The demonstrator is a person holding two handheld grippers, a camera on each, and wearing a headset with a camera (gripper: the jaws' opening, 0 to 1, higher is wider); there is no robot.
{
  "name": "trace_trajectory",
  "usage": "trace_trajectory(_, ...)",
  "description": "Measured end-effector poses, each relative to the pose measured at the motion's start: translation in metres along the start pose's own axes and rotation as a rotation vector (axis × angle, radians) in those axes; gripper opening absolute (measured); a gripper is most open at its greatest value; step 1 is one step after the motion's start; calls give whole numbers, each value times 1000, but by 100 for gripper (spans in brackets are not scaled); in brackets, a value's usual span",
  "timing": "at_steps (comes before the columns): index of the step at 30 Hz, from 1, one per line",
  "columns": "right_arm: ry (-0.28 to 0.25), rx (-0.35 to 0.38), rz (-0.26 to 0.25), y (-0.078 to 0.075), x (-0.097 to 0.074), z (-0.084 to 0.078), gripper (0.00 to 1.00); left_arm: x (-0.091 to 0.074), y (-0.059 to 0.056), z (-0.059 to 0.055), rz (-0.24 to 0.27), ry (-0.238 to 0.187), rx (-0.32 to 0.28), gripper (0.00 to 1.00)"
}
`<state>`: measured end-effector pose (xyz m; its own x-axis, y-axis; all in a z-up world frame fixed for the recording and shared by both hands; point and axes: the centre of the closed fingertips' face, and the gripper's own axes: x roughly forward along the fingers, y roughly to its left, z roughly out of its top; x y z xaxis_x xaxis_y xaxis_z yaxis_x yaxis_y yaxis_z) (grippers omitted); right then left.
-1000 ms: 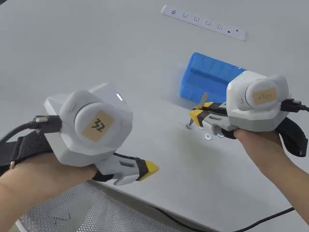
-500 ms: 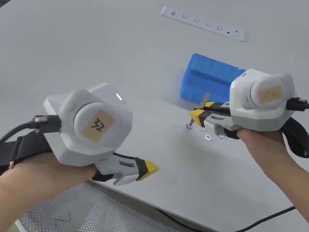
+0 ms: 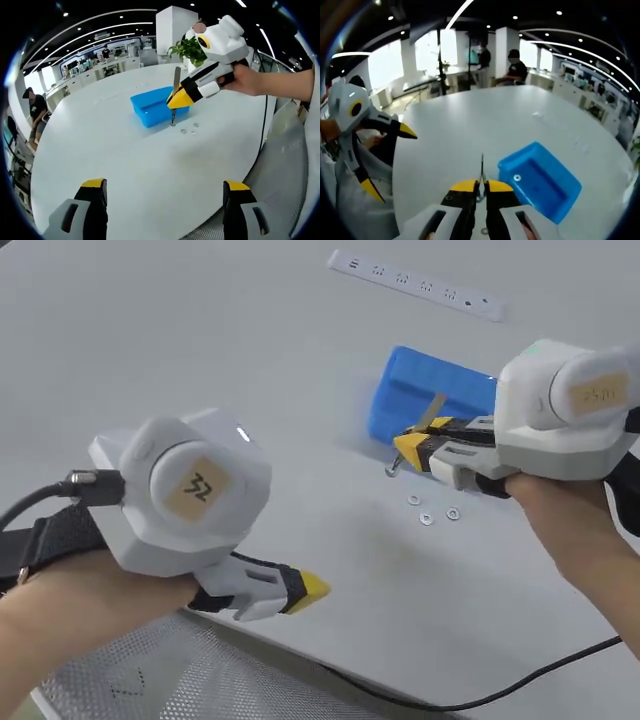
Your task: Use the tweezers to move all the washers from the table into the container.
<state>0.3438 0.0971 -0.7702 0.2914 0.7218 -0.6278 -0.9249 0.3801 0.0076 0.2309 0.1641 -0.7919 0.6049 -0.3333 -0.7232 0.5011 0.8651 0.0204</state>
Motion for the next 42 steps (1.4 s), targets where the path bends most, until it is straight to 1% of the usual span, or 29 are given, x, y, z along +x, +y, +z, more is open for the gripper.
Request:
trace_trajectory(4,-14,-5,0,-2,-4,8,2,-2,1,1,3,-7,-5,99)
trace_trajectory(8,-28,-15,-12,-5,-7,15,2,-1,3,2,5,-8,-5,99)
trace_trajectory(11,-48,-13,-29,-14,-10,23,2,-1,3,2,7,-7,4,99)
trace_trajectory(13,-51,-15,-39,-18,-11,25,2,-1,3,2,8,-7,7,99)
trace_trajectory(17,-61,-18,-60,-29,-13,28,2,-1,4,1,11,-3,2,99)
trace_trajectory(20,-66,-15,-68,-33,-15,31,2,-1,5,1,13,-2,-2,99)
trace_trajectory(26,-81,-12,-99,-49,-13,35,2,-2,4,1,15,3,7,99)
trace_trajectory(27,-84,-11,-102,-47,-12,36,2,-2,4,1,15,3,8,99)
trace_trajectory(30,-91,-12,-120,-53,-9,38,2,-1,3,0,5,8,7,99)
trace_trajectory(33,-89,-8,-133,-59,-8,38,2,-1,3,-1,6,11,10,99)
trace_trajectory(36,-73,-20,-153,-67,-2,33,2,-1,3,-2,8,15,12,98)
trace_trajectory(37,-68,-20,-154,-68,3,32,2,0,3,-3,9,16,13,98)
trace_trajectory(40,-64,-6,-156,-74,8,29,2,0,3,-4,9,20,9,98)
trace_trajectory(42,-49,-11,-156,-76,18,23,3,0,3,-5,9,23,9,98)
